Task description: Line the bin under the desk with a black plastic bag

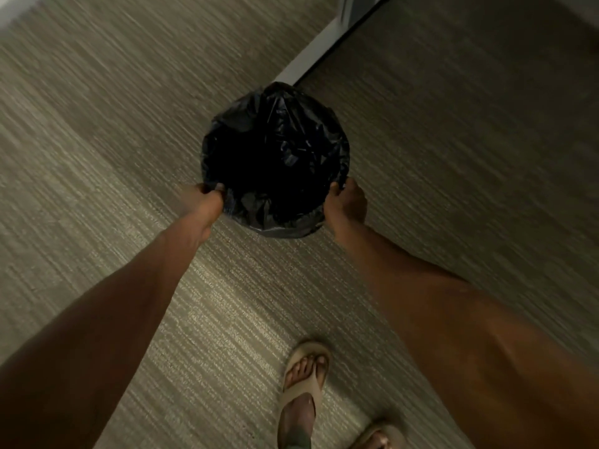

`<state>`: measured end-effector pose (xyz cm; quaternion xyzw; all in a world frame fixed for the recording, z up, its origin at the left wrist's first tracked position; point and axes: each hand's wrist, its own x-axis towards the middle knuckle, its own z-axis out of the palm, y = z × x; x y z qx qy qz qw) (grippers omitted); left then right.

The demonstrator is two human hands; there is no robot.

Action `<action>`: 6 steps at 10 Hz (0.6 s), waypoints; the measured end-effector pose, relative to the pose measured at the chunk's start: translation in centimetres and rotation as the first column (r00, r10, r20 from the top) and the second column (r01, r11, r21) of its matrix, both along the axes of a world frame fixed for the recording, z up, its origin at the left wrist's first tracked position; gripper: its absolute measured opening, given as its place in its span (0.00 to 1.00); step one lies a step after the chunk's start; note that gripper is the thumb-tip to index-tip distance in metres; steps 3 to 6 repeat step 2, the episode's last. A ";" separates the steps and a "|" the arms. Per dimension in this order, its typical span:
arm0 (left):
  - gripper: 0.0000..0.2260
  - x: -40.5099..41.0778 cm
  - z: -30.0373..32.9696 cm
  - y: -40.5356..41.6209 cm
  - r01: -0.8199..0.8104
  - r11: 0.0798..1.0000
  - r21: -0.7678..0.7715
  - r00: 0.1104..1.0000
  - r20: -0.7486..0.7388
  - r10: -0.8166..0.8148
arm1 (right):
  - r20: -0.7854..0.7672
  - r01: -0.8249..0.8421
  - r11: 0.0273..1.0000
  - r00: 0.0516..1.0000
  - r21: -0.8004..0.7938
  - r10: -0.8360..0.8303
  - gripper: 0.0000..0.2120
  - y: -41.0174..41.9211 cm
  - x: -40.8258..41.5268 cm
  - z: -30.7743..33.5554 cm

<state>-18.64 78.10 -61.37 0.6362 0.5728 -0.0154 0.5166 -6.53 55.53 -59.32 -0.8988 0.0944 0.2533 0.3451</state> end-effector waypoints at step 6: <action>0.49 -1.4 4.2 -4.8 0.347 0.861 0.372 0.934 -0.216 -0.284 | 0.156 -0.322 0.897 0.912 -0.304 0.380 0.38 -5.3 0.0 3.8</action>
